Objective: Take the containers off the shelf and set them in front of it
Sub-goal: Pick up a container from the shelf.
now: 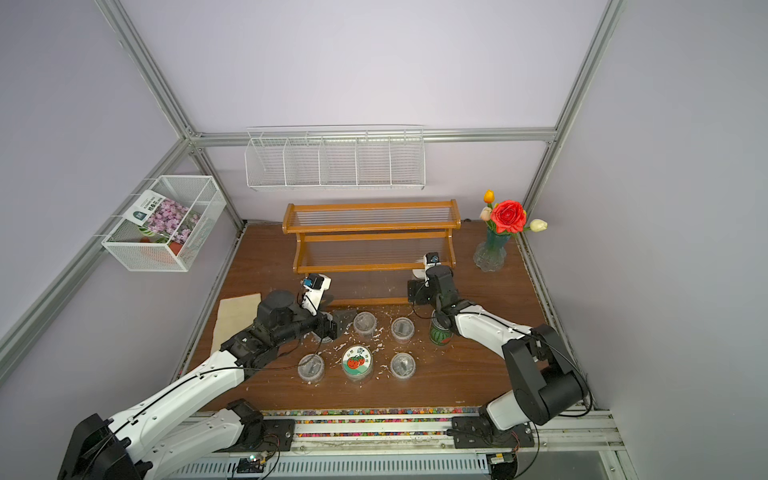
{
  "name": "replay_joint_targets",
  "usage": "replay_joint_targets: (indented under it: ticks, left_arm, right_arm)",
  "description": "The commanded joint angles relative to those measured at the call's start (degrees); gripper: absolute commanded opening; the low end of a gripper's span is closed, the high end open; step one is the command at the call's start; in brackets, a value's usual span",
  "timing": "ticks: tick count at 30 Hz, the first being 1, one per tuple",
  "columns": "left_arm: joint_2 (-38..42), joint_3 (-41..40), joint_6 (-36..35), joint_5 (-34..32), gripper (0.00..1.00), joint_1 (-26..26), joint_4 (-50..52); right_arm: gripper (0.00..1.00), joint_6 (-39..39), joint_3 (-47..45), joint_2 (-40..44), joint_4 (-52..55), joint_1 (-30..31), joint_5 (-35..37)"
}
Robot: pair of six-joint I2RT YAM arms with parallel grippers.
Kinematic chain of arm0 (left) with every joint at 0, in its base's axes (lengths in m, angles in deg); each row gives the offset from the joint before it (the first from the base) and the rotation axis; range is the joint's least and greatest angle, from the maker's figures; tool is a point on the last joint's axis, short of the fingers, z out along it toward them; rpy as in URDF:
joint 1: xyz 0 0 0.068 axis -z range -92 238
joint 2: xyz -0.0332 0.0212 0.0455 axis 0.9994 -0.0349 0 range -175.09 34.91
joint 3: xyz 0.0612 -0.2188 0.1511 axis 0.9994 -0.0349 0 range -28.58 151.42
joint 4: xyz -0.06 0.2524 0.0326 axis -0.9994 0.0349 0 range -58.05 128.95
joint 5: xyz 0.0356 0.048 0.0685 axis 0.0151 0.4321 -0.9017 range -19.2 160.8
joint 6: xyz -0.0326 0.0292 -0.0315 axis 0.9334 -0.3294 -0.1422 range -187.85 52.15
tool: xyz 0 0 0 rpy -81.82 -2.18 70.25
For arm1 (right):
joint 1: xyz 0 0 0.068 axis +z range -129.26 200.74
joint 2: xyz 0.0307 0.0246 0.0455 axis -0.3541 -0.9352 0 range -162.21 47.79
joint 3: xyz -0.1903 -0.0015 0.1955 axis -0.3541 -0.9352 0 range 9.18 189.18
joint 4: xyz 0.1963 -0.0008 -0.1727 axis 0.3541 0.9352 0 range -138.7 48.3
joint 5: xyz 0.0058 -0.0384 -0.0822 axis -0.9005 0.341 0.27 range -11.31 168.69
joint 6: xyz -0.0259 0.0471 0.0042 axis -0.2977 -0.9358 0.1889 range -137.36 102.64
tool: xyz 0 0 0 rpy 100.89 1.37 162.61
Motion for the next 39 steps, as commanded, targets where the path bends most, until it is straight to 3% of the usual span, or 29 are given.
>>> replay_joint_targets:
  ticks: [1, 21, 30, 39]
  left_arm:
    - [1.2, 0.3, -0.9, -1.4, 0.98, -0.3, 1.3]
    - [3.5, -0.8, -0.2, -2.1, 0.98, -0.2, 2.8]
    - [4.1, -1.0, -0.2, -2.1, 0.98, -0.3, 3.0]
    - [3.0, -1.0, 0.6, -1.9, 0.98, -0.3, 0.9]
  right_arm:
    - [0.97, 1.5, 2.1, -1.6, -2.6, -0.3, 3.6]
    - [0.97, 0.1, 6.0, -12.0, -15.0, -0.3, 6.9]
    - [0.77, 1.7, 5.0, -11.8, -15.7, -0.3, 4.7]
    - [0.71, 2.4, 1.7, -8.0, -15.8, 2.0, -0.8]
